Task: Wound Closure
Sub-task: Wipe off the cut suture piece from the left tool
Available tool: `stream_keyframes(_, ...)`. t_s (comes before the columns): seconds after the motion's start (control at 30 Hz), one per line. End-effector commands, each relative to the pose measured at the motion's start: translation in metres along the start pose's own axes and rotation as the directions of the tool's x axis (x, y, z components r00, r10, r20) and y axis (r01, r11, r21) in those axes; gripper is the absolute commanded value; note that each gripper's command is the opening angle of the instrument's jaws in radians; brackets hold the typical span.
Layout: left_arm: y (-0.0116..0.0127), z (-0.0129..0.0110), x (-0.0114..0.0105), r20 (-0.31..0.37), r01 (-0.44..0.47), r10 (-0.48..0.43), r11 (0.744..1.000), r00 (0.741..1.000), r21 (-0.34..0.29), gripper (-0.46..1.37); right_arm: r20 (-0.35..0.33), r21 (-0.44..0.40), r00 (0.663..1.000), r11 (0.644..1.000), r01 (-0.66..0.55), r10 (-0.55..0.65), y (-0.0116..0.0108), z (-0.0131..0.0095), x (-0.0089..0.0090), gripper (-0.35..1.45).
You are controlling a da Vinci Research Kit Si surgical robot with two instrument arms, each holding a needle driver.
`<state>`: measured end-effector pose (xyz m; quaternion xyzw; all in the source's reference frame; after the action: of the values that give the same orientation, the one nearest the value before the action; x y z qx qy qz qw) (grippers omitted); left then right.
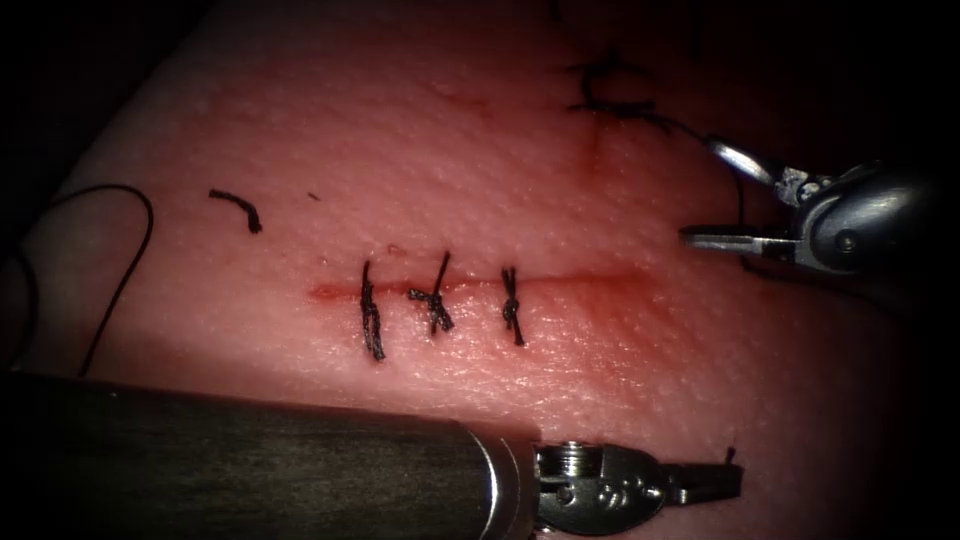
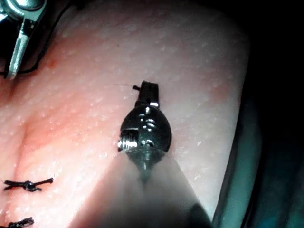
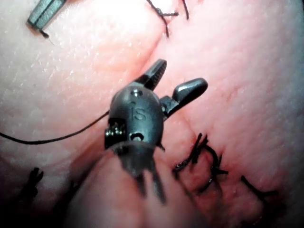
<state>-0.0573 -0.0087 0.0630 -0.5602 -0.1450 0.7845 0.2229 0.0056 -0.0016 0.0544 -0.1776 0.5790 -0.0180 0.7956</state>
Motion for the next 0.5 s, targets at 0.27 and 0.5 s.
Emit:
stream_keyframes(0.27,-0.0008,-0.0013,-0.0027,0.006,0.136,-0.136,0.99,0.991,-0.04,0.37,0.016,0.002,1.0,1.0,-0.001,0.001,0.0,-0.0001,-0.0001,1.44)
stream_keyframes(0.5,-0.0011,-0.0053,-0.0039,0.017,0.155,-0.155,0.988,0.988,-0.008,0.46,0.017,-0.002,1.0,1.0,0.0,0.0,-0.0001,-0.0001,-0.0001,1.44)
